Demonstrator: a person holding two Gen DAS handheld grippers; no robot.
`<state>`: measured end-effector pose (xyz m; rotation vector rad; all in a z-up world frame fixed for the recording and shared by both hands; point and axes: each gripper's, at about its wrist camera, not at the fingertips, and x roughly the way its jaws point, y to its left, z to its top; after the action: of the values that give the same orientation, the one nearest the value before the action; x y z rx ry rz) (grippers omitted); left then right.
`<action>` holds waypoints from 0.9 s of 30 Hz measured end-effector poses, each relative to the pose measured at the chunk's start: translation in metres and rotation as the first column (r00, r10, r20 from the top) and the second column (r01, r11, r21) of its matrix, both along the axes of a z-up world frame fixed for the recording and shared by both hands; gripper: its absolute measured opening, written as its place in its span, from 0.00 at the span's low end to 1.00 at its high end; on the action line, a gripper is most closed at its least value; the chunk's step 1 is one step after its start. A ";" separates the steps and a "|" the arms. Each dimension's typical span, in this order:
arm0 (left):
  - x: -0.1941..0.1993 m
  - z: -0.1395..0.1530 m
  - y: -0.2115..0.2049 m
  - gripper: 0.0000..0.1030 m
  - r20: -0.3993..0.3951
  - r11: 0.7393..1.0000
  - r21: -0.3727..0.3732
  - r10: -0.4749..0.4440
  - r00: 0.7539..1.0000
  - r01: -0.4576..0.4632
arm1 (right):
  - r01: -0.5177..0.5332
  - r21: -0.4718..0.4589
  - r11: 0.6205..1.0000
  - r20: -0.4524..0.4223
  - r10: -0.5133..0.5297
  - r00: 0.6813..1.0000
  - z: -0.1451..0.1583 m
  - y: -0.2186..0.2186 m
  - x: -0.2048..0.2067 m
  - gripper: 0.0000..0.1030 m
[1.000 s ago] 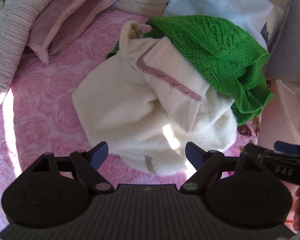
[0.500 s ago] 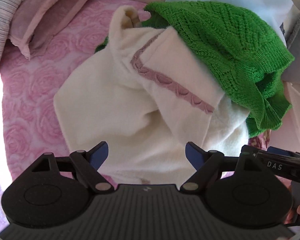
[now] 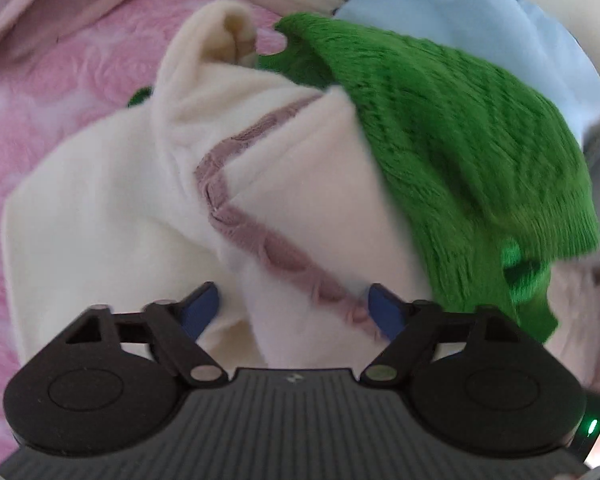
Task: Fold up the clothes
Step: 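Reach both grippers down to the cream-white sweater under the green sweater, then close both grippers on the cream-white sweater and lift it from the pile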
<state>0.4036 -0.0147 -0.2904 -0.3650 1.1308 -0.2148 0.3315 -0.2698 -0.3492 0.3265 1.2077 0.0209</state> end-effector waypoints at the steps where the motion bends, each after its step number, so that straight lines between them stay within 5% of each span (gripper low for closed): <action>1: 0.002 -0.004 0.003 0.33 0.000 0.999 -0.035 0.008 1.000 -0.008 | -0.014 0.026 1.000 0.003 0.014 1.000 -0.001 0.001 -0.001 0.61; 2: 0.000 -0.004 0.007 0.23 -0.006 0.998 -0.062 0.015 1.000 -0.015 | -0.030 0.053 0.998 0.006 0.030 1.000 -0.002 0.001 -0.002 0.26; 4: -0.005 0.000 0.017 0.13 0.001 0.993 -0.114 0.030 1.000 -0.030 | -0.048 0.102 0.994 0.013 0.047 0.999 0.001 0.003 -0.004 0.07; 7: -0.024 0.021 0.031 0.08 0.055 0.989 -0.140 0.063 0.997 -0.055 | -0.079 0.159 0.984 0.045 0.073 0.996 0.022 0.009 -0.013 0.05; 10: -0.050 0.052 0.042 0.07 0.148 0.997 -0.055 0.063 0.987 -0.055 | -0.165 0.217 0.962 0.116 0.142 0.983 0.058 0.022 -0.028 0.05; 16: -0.115 0.119 0.088 0.07 0.266 0.983 -0.023 0.179 0.947 -0.180 | -0.348 0.249 0.904 0.322 0.262 0.910 0.142 0.052 -0.056 0.04; 22: -0.207 0.192 0.136 0.06 0.413 0.948 -0.038 0.304 0.858 -0.317 | -0.472 0.254 0.844 0.524 0.290 0.801 0.228 0.082 -0.084 0.04; 27: -0.301 0.260 0.183 0.06 0.531 0.897 -0.094 0.412 0.740 -0.431 | -0.592 0.239 0.770 0.683 0.300 0.666 0.308 0.120 -0.122 0.04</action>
<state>0.1030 0.1684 -0.0299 -0.4843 0.4646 0.1079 0.2096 -0.1498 -0.0411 0.3637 0.5781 0.8189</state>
